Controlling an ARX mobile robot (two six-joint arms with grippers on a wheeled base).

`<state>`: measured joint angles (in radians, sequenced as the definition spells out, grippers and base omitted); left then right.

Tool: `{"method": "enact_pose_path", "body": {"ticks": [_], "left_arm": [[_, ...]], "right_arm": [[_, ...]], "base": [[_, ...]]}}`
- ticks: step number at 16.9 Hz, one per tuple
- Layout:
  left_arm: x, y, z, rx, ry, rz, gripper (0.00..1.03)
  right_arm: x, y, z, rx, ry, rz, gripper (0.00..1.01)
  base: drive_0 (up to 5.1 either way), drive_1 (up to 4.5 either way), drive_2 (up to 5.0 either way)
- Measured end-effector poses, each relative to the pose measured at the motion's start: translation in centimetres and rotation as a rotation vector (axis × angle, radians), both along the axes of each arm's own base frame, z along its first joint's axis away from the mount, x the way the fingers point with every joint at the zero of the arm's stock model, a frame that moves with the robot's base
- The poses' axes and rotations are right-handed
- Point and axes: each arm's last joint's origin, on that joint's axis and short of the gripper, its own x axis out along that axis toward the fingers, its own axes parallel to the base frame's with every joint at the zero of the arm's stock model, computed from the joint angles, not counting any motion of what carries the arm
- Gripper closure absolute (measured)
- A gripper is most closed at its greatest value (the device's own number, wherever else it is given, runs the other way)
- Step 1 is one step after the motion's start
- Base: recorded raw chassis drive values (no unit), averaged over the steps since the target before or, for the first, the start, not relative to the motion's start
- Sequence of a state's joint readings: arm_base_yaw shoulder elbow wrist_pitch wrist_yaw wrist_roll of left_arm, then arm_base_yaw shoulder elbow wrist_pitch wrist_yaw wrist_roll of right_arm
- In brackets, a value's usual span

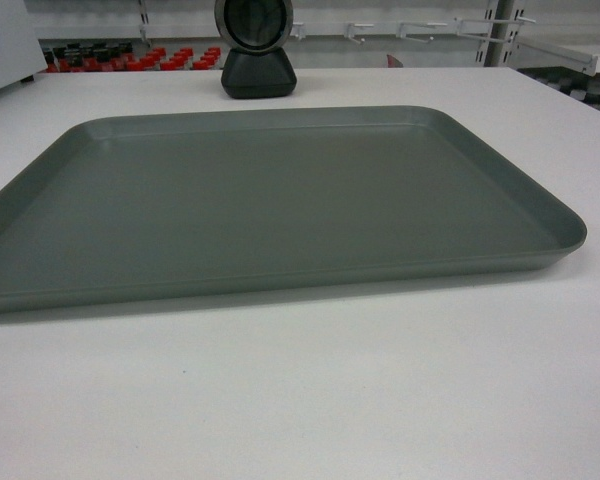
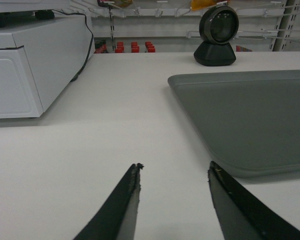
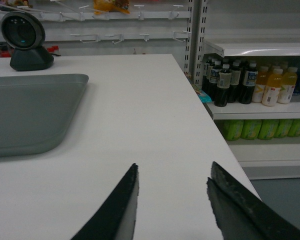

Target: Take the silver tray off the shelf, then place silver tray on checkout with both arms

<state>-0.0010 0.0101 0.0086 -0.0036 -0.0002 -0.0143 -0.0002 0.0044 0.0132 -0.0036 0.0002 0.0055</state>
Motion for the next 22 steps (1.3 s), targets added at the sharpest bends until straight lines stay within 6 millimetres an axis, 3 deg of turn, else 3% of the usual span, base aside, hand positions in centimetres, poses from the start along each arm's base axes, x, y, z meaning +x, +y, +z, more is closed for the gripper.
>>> {"method": "enact_pose_path", "body": {"ticks": [6,7,13,22], "left_arm": [[0.00,0.00,0.00,0.000,0.000,0.000,0.05],[0.00,0.00,0.00,0.001,0.000,0.000,0.04],[0.00,0.00,0.00,0.001,0.000,0.000,0.05],[0.00,0.00,0.00,0.001,0.000,0.001,0.05]], "right_arm": [[0.00,0.00,0.00,0.000,0.000,0.000,0.04],[0.00,0.00,0.00,0.000,0.000,0.000,0.02],[0.00,0.00,0.00,0.000,0.000,0.000,0.03],[0.00,0.00,0.00,0.000,0.000,0.000,0.03]], "base": [[0.0,0.00,0.0],[0.0,0.00,0.0],[0.0,0.00,0.0],[0.0,-3.03,3.0]]}}
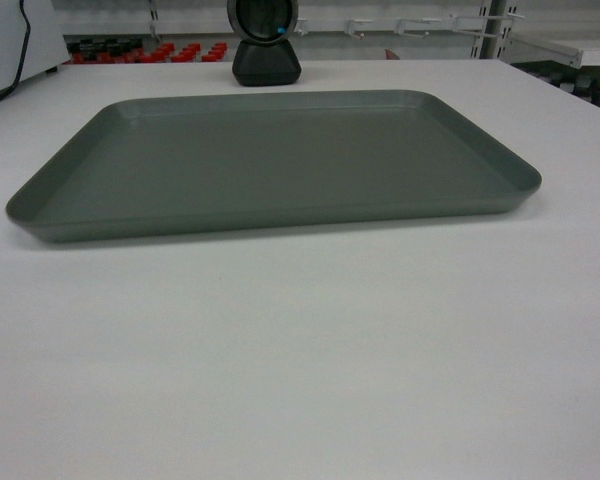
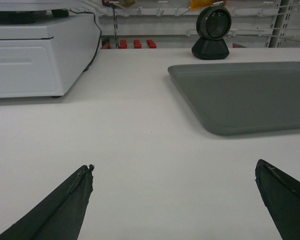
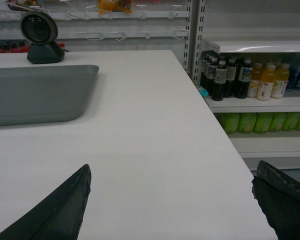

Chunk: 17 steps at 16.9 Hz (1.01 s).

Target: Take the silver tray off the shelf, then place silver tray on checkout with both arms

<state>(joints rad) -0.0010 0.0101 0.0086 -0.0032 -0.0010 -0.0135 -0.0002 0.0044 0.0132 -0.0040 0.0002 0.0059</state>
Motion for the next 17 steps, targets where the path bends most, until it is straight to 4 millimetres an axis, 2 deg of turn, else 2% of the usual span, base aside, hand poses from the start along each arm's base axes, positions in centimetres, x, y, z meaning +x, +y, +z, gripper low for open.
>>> {"method": "enact_pose_path", "body": {"ticks": [17], "left_arm": [[0.00,0.00,0.03,0.000,-0.003,0.000,0.05]], "right_arm": [[0.00,0.00,0.03,0.000,-0.003,0.000,0.03]], "base": [[0.0,-4.20,4.1]]}}
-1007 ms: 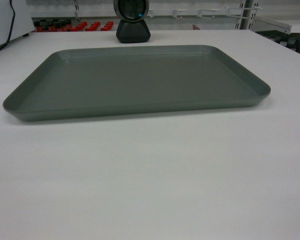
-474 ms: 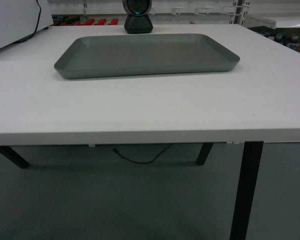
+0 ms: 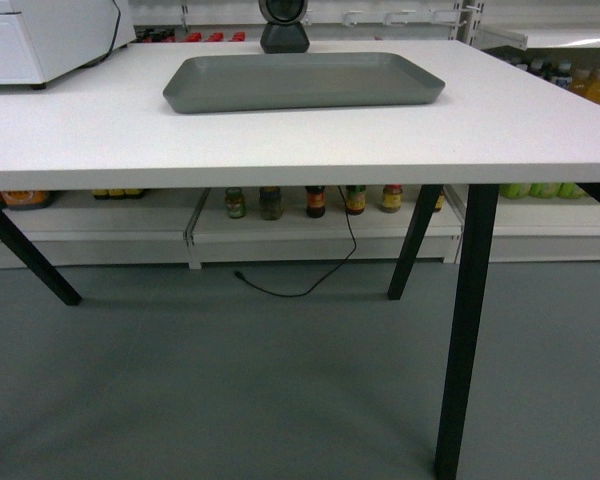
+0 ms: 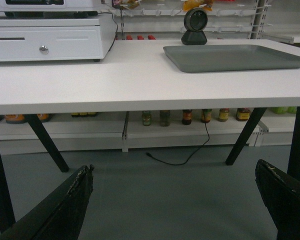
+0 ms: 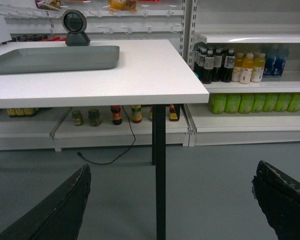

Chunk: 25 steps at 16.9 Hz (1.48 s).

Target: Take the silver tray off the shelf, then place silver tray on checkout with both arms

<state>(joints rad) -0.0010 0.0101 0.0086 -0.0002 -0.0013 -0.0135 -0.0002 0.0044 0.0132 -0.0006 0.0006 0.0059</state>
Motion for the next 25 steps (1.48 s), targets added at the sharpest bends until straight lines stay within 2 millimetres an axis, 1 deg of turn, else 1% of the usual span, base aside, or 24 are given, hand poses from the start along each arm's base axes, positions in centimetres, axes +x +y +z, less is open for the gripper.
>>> {"method": "enact_pose_path", "body": {"ticks": [6,25], "left_arm": [[0.00,0.00,-0.01,0.000,0.002,-0.001,0.05],[0.00,0.00,-0.07,0.003,0.007,-0.001,0.05]], "right_arm": [[0.00,0.00,0.00,0.000,0.000,0.000,0.03],[0.00,0.00,-0.06,-0.007,0.006,0.001,0.03]], "base": [[-0.1,-4.23,4.1],[0.0,0.00,0.0]]}}
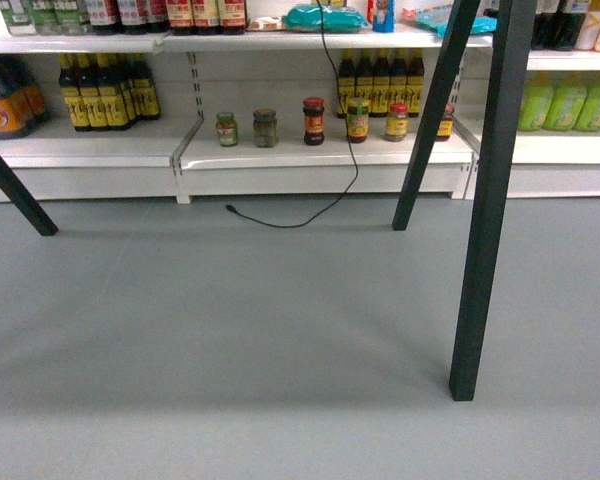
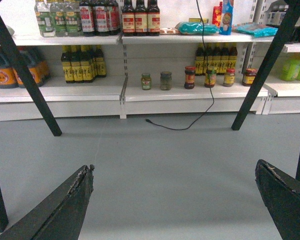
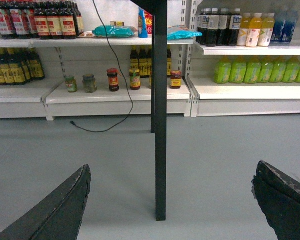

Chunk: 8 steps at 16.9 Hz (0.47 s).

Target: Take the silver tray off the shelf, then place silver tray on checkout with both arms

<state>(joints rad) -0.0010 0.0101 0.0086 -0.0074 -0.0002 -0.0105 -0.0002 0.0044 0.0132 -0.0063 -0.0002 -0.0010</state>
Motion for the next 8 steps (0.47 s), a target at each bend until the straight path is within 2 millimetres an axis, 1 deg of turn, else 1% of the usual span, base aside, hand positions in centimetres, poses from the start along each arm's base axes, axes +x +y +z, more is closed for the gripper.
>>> {"method": "enact_pose_path", "body": {"ticks": [8], "left_arm": [[0.00,0.00,0.03,0.000,-0.003,0.000,0.05]], "right_arm": [[0.00,0.00,0.01,0.000,-0.001,0.000,0.03]], "base": [[0.0,0.00,0.0]]}}
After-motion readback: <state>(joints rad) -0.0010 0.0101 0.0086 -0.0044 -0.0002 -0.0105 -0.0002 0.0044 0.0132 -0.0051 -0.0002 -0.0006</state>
